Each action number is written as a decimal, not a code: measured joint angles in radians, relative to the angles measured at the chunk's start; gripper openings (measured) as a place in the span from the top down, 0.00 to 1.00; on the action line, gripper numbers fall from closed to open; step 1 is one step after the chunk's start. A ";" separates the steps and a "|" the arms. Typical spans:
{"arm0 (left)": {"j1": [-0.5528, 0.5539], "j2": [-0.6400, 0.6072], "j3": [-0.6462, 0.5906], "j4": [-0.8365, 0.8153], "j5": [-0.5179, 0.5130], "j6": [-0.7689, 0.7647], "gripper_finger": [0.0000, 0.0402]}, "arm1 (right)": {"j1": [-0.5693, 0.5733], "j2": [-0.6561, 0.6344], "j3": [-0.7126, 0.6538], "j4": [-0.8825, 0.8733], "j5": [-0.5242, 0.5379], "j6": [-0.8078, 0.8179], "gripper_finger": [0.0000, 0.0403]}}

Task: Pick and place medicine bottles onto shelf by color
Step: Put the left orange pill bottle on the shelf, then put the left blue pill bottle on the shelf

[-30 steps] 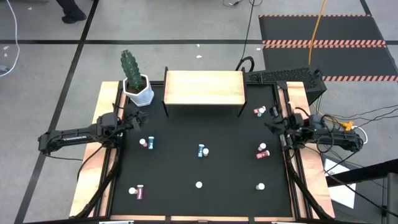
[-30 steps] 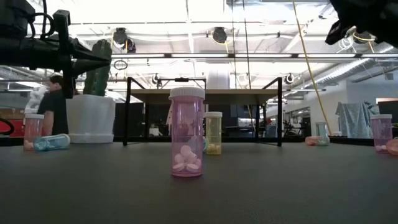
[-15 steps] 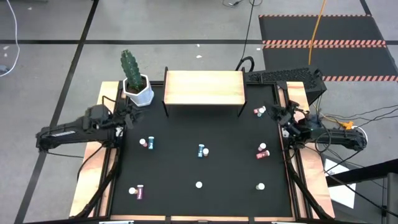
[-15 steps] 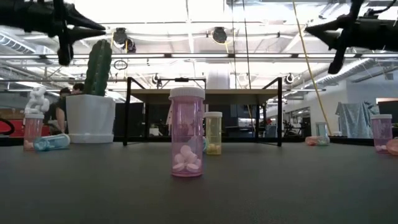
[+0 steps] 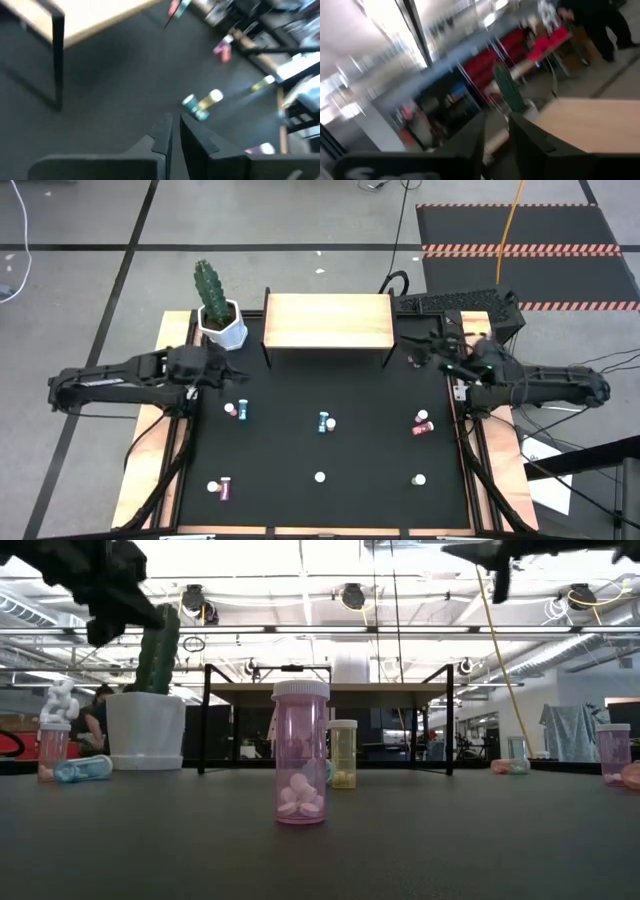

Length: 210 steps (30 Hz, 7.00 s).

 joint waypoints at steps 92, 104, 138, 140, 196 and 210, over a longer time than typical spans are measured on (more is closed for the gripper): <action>0.203 1.079 1.249 -1.000 0.093 0.163 0.70 | 0.000 0.076 0.115 -0.260 -0.109 -0.150 0.55; 0.448 1.338 1.680 -0.987 -0.055 0.370 0.70 | 0.000 0.083 0.115 -0.282 -0.070 -0.140 0.55; 0.658 1.508 1.693 -0.922 0.050 0.570 0.56 | -0.002 0.095 0.115 -0.302 0.138 -0.057 0.55; 0.658 1.508 1.693 -0.913 0.050 0.570 0.53 | -0.002 0.095 0.115 -0.302 0.137 -0.051 0.55; -0.102 0.567 0.203 -0.564 -0.194 -0.878 0.41 | 0.000 0.095 0.115 -0.272 0.048 -0.063 0.55; -0.058 0.567 -0.046 -0.203 -0.022 -0.848 0.41 | 0.000 0.095 0.115 -0.281 0.022 -0.004 0.55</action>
